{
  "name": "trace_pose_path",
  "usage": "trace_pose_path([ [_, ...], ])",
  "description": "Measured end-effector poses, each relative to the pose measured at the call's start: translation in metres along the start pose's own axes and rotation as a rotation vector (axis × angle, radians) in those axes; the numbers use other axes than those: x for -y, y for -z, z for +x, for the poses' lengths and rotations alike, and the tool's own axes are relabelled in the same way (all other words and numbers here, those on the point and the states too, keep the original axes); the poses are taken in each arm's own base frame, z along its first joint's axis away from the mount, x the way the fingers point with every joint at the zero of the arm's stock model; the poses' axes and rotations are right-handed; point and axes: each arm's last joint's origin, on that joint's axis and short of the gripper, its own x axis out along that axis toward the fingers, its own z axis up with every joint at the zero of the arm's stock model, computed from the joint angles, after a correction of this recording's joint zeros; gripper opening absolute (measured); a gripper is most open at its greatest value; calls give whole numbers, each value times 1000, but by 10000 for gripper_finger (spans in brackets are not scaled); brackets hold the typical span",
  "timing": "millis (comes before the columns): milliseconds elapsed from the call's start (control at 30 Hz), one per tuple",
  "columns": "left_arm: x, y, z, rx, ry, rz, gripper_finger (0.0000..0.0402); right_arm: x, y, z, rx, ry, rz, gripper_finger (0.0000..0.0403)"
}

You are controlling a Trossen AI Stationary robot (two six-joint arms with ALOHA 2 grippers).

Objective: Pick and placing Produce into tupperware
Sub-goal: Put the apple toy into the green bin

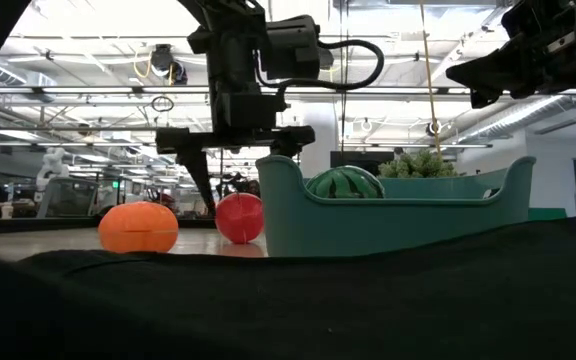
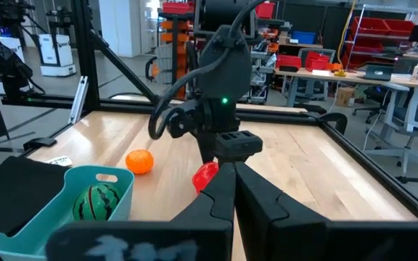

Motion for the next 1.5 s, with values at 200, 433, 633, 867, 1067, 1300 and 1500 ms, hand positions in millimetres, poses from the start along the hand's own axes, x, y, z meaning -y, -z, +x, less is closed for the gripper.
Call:
trace_pose_path([
  [200, -1, -1, 0, 28, -10, 13, 365, 0, 2, 2, -21, -1, 2, 0],
  [433, -1, -1, 0, 34, -9, 12, 365, 0, 2, 4, -23, -2, -4, 0],
  [633, -1, -2, 0, 58, 0, -13, 365, 1, 2, 4, -21, -1, -4, 0],
  [867, 2, -2, 5, 73, 12, -35, 365, 1, 2, 4, -22, -2, -3, 0],
  [1067, 5, -1, 14, 77, -1, -32, 365, 1, 2, 4, -22, -2, -3, 0],
  [1300, 6, 0, 16, 75, -10, -34, 351, 1, 2, 4, -20, -2, -4, 0],
  [1500, 6, 0, 16, 70, -13, -32, 277, 1, 2, 4, -16, -1, -7, 0],
])
